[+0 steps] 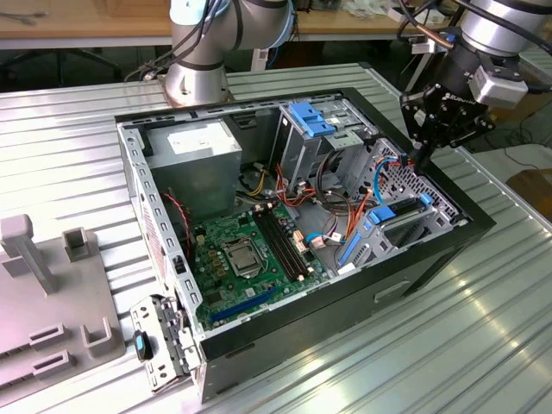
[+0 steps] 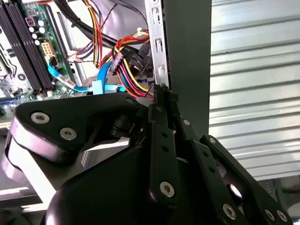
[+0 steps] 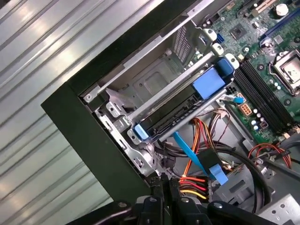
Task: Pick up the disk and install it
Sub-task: 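Insert the first disk wire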
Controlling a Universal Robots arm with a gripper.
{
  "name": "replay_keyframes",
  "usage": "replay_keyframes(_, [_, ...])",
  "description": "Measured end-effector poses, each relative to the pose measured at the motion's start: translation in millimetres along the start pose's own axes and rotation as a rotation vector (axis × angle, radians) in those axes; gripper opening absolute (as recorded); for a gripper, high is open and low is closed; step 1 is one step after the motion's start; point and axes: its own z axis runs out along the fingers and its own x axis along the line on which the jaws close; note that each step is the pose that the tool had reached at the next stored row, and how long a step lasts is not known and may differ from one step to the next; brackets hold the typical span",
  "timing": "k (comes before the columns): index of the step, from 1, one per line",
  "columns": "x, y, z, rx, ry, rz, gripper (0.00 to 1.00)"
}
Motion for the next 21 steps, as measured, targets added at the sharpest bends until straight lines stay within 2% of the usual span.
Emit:
replay_keyframes(4, [0.0,0.0,0.4,-0.0071,0.0023,0.12,0.16])
replay_keyframes(6, [0.0,0.0,0.5,-0.0092,0.003,0.155,0.16])
replay_keyframes(11, [-0.1,0.0,0.8,-0.0164,0.0053,0.278,0.16])
replay_keyframes(13, [-0.1,0.0,0.9,-0.0184,0.006,0.31,0.16])
replay_keyframes(15, [-0.1,0.0,1.0,-0.0213,0.007,0.361,0.16])
replay_keyframes(21, [-0.1,0.0,1.1,-0.0267,0.0087,0.452,0.16])
